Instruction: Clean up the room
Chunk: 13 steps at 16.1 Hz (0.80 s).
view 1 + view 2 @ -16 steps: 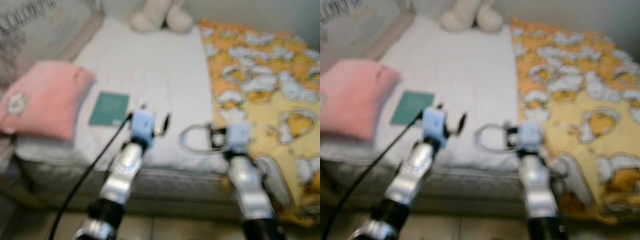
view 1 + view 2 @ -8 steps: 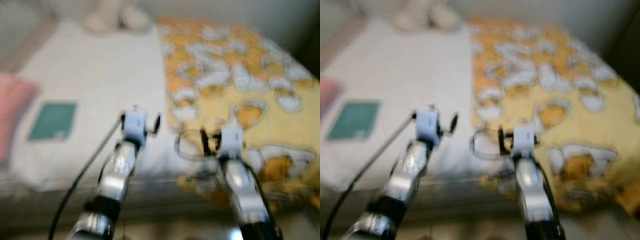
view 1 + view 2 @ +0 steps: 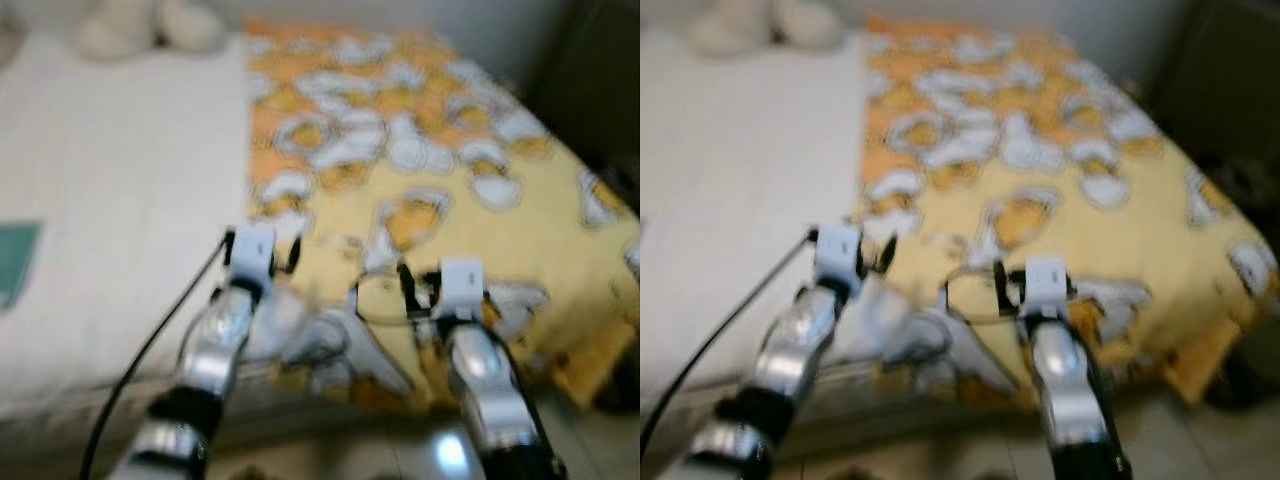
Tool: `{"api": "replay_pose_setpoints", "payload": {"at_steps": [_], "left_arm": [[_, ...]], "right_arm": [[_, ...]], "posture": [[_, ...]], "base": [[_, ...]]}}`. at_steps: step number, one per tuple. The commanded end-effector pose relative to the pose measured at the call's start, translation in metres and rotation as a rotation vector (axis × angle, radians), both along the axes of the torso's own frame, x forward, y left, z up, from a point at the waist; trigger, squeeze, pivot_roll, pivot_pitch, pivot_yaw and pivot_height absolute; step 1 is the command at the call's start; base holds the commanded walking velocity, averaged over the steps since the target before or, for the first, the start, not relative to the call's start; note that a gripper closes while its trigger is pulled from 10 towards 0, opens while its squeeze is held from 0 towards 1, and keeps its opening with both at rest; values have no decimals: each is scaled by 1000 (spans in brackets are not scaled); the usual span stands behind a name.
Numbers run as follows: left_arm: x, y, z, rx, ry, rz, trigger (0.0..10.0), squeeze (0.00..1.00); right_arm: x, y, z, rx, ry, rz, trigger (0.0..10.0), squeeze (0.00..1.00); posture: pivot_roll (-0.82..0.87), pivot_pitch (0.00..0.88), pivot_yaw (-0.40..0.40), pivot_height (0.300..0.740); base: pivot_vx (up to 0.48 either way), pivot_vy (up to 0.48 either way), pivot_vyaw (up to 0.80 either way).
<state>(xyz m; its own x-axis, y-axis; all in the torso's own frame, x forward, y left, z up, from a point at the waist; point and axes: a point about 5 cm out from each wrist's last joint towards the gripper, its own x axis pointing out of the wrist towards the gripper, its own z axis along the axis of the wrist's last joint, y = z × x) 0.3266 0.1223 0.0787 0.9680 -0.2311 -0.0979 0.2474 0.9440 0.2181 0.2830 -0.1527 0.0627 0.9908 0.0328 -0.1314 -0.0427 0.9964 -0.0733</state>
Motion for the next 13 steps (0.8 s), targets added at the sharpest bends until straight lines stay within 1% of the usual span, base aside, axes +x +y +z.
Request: {"api": "replay_pose_setpoints", "payload": {"at_steps": [1, 2, 4, 5, 7, 8, 10, 11, 12, 13], "left_arm": [[1, -4, -11, 70, 91, -22, 10000, 0], [3, 0, -12, 75, 105, -14, 10000, 0], [7, 7, -7, 79, 102, -8, 10000, 0], [7, 12, -6, 84, 102, 3, 10000, 0], [-3, 30, -13, 149, 120, -10, 10000, 0], [-5, 34, -16, 176, 129, -12, 10000, 0], [-14, 43, -22, 171, 184, -21, 10000, 0], [-17, 44, -25, 150, 227, -28, 10000, 0], [-21, 45, -29, 170, 242, -39, 10000, 0], [-25, 44, -34, 153, 274, -50, 10000, 0]], "right_arm": [[-2, -6, -1, 9, 3, -17, 10000, 0], [-3, -6, -3, 13, 11, -12, 10000, 0], [-8, -7, -9, 17, 31, 0, 10000, 0], [-12, -4, -13, 26, 54, 48, 10000, 0], [-29, -5, -27, 21, 116, 125, 10000, 0], [-31, -5, -31, 20, 134, 139, 10000, 0], [-40, -3, -40, 26, 181, 189, 10000, 0], [-42, 0, -42, 30, 196, 219, 10000, 0], [-44, 3, -44, 36, 206, 251, 10000, 0], [-47, 9, -48, 34, 238, 315, 10000, 0]], "posture": [[-56, 36, -17, 740], [-61, 40, -13, 740], [-62, 43, -14, 740], [-69, 43, -12, 740], [-68, 48, -14, 740], [-66, 48, -14, 740], [-55, 47, -18, 740], [-51, 46, -20, 740], [-47, 45, -23, 740], [-39, 40, -25, 740]], "base": [[0, 0, -587], [0, 0, -587], [0, 0, -587], [0, 0, -581], [0, 0, 0], [0, 0, 0], [0, 0, 0], [0, 0, 0], [0, 0, 0], [0, 0, 0]]}}
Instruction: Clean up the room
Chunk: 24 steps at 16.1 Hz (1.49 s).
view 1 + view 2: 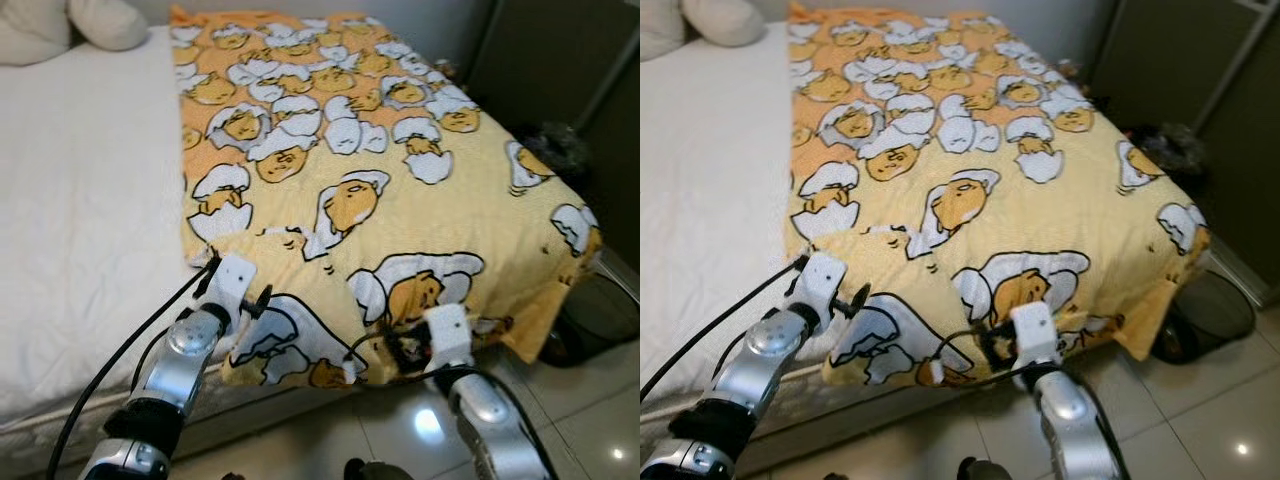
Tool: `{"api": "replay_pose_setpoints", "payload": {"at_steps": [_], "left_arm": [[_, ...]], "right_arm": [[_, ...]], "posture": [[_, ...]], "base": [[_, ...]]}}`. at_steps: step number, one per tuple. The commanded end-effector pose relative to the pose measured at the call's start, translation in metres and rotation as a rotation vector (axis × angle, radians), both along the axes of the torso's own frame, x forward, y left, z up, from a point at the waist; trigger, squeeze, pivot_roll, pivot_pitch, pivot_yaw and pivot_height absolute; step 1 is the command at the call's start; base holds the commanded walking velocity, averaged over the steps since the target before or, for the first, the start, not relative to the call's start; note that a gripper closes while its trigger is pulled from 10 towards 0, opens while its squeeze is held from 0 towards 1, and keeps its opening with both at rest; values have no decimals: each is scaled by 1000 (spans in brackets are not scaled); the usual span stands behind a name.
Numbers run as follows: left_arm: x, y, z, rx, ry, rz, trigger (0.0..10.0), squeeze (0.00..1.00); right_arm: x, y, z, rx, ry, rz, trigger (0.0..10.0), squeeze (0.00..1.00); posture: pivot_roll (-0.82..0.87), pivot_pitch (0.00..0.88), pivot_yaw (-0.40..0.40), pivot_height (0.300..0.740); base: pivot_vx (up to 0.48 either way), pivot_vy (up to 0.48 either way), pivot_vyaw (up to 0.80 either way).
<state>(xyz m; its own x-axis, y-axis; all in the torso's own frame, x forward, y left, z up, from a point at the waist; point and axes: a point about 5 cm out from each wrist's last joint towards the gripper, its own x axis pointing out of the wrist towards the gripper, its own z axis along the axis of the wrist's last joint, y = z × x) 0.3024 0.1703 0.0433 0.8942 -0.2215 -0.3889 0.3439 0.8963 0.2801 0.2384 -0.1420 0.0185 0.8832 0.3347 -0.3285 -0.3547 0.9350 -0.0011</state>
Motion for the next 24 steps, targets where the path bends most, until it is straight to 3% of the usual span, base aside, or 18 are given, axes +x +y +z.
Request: {"api": "replay_pose_setpoints", "payload": {"at_steps": [1, 2, 4, 6, 9, 11, 15, 16, 19, 20, 21, 24], "left_arm": [[-2, -5, -1, -26, 20, -19, 10000, 0], [-10, -15, -1, -121, 55, -76, 10000, 0], [-19, -26, 0, -200, 96, -151, 10000, 0], [-21, -34, -3, -160, 108, -191, 10000, 0], [-8, -27, -7, -110, 92, -46, 10000, 0], [-4, -29, -5, -45, 73, -50, 10000, 0], [-9, -28, -20, -73, 130, -34, 10000, 0], [-7, -31, -20, -90, 135, -40, 10000, 1000], [-6, -34, -26, -71, 152, -43, 10000, 1000], [-4, -36, -29, -86, 166, -42, 10000, 180], [-3, -39, -28, -87, 166, -49, 10000, 0], [-1, -45, -32, -73, 188, -68, 10000, 0]], "right_arm": [[-4, 1, -5, -2, 41, 37, 10000, 0], [-13, 5, -14, -7, 102, 133, 10000, 0], [-17, 1, -18, -13, 123, 140, 10000, 0], [-18, 0, -19, -17, 137, 149, 10000, 0], [-18, 0, -21, -19, 149, 165, 10000, 0], [-17, 0, -23, -18, 151, 165, 10000, 0], [-17, -4, -30, -28, 162, 160, 10000, 0], [-18, -4, -32, -30, 169, 159, 10000, 0], [-18, -4, -36, -33, 176, 164, 10000, 0], [-18, -4, -38, -33, 178, 169, 10000, 0], [-17, -4, -39, -34, 179, 173, 10000, 0], [-16, -2, -46, -37, 198, 173, 10000, 0]], "posture": [[-39, 40, -25, 740], [-33, 38, -32, 740], [-29, 40, -37, 740], [-28, 43, -39, 740], [-42, 47, -36, 740], [-52, 47, -32, 740], [-62, 52, -30, 740], [-64, 53, -29, 740], [-64, 53, -31, 740], [-65, 53, -34, 740], [-67, 53, -34, 740], [-69, 54, -37, 740]], "base": [[0, 0, 0], [0, 0, 0], [0, 0, 0], [0, 0, 0], [0, 0, 0], [0, 0, 0], [0, 0, 0], [0, 0, 0], [0, 0, 0], [0, 0, 0], [0, 0, 0], [0, 0, 0]]}}
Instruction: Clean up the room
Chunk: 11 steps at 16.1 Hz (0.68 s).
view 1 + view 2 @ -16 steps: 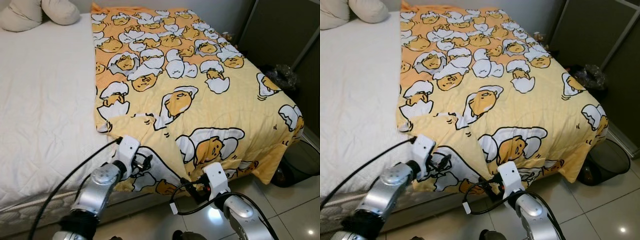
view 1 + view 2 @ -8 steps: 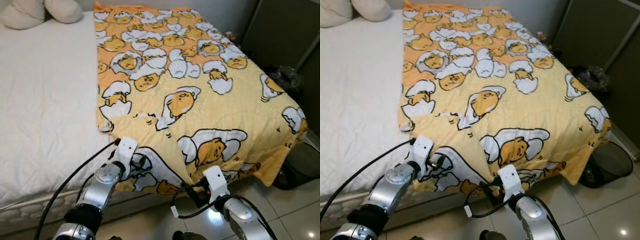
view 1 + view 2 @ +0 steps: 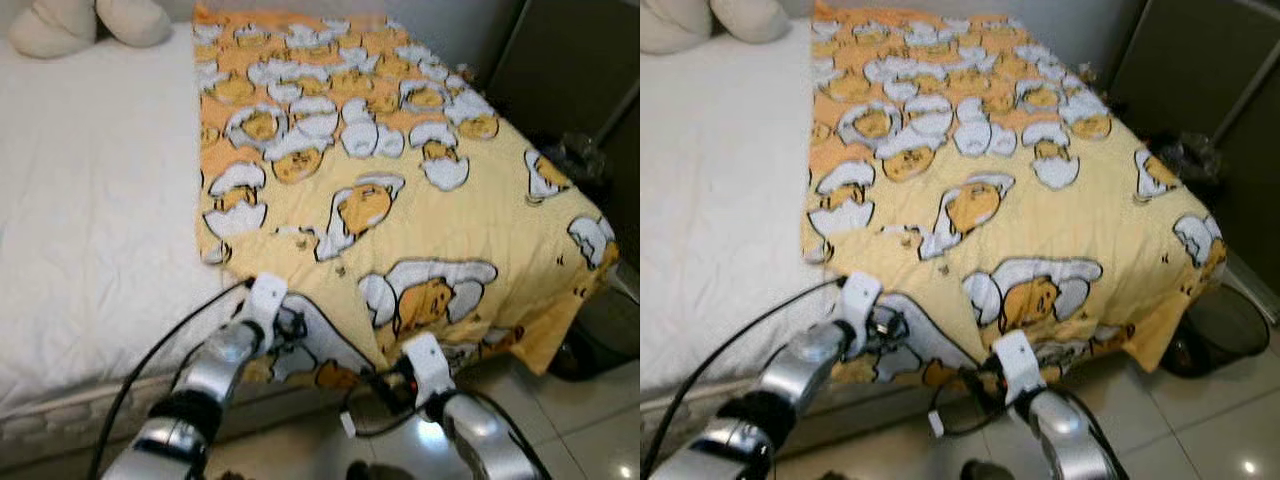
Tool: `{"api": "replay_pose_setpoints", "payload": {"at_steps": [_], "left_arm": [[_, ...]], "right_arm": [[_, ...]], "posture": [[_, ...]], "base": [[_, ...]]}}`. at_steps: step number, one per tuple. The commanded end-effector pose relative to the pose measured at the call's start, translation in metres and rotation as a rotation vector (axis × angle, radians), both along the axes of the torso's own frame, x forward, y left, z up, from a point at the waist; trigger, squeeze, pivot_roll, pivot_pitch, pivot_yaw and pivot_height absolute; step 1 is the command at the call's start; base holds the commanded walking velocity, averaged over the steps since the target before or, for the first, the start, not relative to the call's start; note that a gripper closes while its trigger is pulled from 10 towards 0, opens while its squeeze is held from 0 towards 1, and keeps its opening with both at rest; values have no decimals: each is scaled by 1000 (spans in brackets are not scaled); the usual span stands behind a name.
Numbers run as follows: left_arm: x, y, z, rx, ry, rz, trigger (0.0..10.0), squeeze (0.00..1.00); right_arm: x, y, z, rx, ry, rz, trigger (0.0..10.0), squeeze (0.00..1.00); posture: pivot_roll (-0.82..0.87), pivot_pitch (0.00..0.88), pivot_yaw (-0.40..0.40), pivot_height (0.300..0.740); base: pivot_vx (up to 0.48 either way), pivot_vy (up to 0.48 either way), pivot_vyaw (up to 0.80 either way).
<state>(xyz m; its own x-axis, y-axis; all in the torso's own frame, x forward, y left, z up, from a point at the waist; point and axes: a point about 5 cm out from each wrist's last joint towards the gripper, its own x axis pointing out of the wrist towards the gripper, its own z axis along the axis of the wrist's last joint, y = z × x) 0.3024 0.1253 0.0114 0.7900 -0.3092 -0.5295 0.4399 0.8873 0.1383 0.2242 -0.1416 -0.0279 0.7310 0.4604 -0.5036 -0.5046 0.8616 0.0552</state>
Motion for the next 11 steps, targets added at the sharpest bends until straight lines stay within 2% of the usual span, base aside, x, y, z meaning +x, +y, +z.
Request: {"api": "replay_pose_setpoints", "payload": {"at_steps": [1, 5, 8, 9, 10, 11], "left_arm": [[0, -2, -2, 27, 5, -10, 10000, 0], [2, 0, -7, 50, 62, 15, 10000, 0], [0, -2, -11, -1, 107, 18, 10000, 0], [2, -7, -9, -28, 100, 25, 588, 0], [5, -9, -7, -32, 94, 48, 0, 0], [7, -12, -5, -38, 90, 56, 0, 0]], "right_arm": [[-2, 0, -4, -8, 8, 6, 10000, 0], [-8, -3, -11, -15, 27, 8, 10000, 0], [-8, -3, -16, -19, 38, 9, 10000, 0], [-9, 7, -19, -22, 48, 17, 10000, 0], [-10, 16, -21, -24, 54, 26, 10000, 0], [-9, 25, -22, -25, 59, 28, 10000, 0]], "posture": [[-74, 53, -37, 740], [-84, 52, -36, 740], [-81, 52, -36, 740], [-79, 52, -37, 740], [-84, 50, -41, 740], [-85, 48, -42, 740]], "base": [[0, 0, 0], [0, 0, 0], [0, 0, 0], [0, 0, 0], [0, 0, 0], [0, 0, 0]]}}
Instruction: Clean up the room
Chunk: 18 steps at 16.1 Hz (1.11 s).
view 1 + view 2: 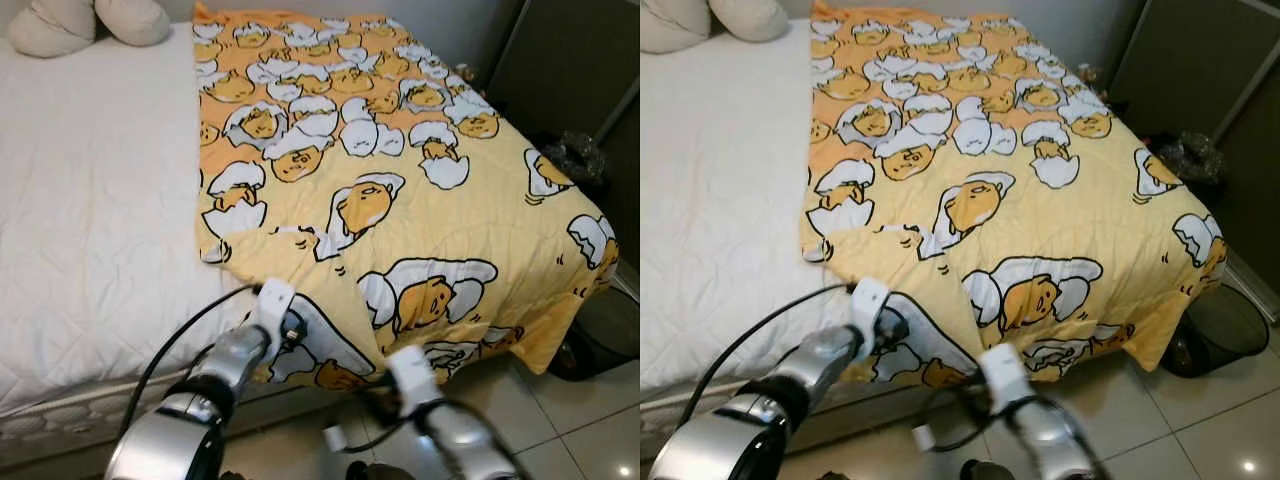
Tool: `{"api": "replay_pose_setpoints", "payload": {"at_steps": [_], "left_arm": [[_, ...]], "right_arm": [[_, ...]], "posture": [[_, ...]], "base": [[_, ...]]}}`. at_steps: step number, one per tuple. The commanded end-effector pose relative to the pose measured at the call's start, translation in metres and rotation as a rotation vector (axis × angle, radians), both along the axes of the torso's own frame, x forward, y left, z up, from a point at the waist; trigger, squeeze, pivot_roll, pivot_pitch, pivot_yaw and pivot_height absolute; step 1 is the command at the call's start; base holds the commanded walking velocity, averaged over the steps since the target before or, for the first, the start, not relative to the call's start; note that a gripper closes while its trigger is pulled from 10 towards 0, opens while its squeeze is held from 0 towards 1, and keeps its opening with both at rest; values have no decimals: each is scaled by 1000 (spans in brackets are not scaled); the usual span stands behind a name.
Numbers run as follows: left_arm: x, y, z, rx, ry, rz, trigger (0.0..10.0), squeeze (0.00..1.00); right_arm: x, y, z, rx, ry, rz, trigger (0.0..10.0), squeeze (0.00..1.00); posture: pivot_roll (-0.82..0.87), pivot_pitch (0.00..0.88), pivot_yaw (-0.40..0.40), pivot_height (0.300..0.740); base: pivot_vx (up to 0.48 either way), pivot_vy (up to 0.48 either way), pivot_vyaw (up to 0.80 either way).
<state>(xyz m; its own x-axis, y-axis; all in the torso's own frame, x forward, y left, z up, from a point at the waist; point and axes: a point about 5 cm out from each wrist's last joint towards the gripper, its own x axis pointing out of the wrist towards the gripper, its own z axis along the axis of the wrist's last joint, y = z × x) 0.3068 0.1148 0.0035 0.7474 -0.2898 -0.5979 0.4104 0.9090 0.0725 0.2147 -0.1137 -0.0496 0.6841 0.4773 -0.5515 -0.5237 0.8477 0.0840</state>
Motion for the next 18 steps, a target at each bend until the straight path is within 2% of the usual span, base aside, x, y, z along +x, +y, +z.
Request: {"api": "replay_pose_setpoints", "payload": {"at_steps": [1, 4, 7, 8, 10, 13, 18], "left_arm": [[3, -3, 3, -11, -13, 12, 0, 0], [6, -4, 7, 2, -45, 4, 0, 0], [4, -8, 4, 6, -34, -14, 0, 0], [2, -9, 3, 9, -27, -18, 0, 0], [-3, -8, -3, 23, 5, -26, 0, 0], [-10, -4, -11, 26, 54, -13, 0, 0], [-16, 6, -18, 25, 75, 20, 0, 0]], "right_arm": [[0, 6, -2, -21, -1, 4, 10000, 0], [-1, 17, -5, -38, 12, 5, 10000, 0], [-2, 28, -6, -43, 15, 8, 10000, 0], [-2, 27, -5, -43, 12, 7, 10000, 0], [2, 14, -4, -52, 2, -2, 10000, 0], [5, 14, -2, -55, -11, -12, 10000, 0], [9, 14, 1, -33, -36, -22, 10000, 0]], "posture": [[-85, 48, -42, 740], [-104, 44, -43, 740], [-107, 43, -45, 740], [-109, 42, -46, 740], [-111, 44, -47, 740], [-112, 48, -47, 740], [-108, 43, -49, 740]], "base": [[0, 0, 0], [0, 0, 0], [0, 0, 0], [0, 0, 0], [0, 0, 0], [0, 0, 0], [0, 0, 0]]}}
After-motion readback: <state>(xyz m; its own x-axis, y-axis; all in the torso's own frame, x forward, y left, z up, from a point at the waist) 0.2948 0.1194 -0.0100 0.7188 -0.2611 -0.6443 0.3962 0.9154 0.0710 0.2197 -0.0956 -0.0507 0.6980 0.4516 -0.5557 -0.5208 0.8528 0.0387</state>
